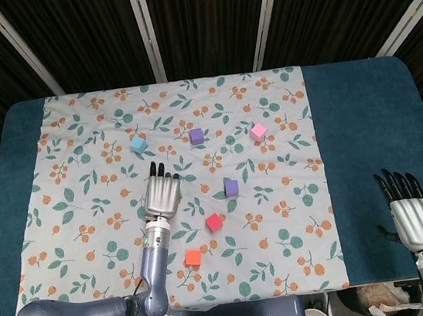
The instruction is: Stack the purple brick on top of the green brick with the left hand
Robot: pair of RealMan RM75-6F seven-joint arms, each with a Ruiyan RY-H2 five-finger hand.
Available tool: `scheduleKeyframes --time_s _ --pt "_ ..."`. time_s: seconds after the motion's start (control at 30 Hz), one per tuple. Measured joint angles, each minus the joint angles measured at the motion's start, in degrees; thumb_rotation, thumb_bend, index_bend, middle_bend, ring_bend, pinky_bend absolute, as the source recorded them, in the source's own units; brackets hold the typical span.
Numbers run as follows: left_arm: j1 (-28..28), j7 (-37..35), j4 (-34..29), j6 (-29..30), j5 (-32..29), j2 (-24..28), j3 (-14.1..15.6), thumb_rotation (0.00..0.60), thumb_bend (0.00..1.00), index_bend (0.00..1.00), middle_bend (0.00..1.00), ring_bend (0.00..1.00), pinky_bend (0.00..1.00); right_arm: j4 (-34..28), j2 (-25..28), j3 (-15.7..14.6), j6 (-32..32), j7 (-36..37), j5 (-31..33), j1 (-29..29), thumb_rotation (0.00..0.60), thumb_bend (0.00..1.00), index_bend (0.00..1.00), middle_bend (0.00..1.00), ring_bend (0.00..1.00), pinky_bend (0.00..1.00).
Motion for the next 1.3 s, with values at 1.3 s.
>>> scheduleKeyframes --time_s 1.3 --pt "26.4 -26.0 -38.1 20.0 27.3 42.1 19.9 0.6 0.33 0.07 0.03 0.0 0.0 -1.6 0.5 -0.7 0.7 0.2 -2.0 -0.1 0.6 0.19 0.0 0.0 0.0 0.0"
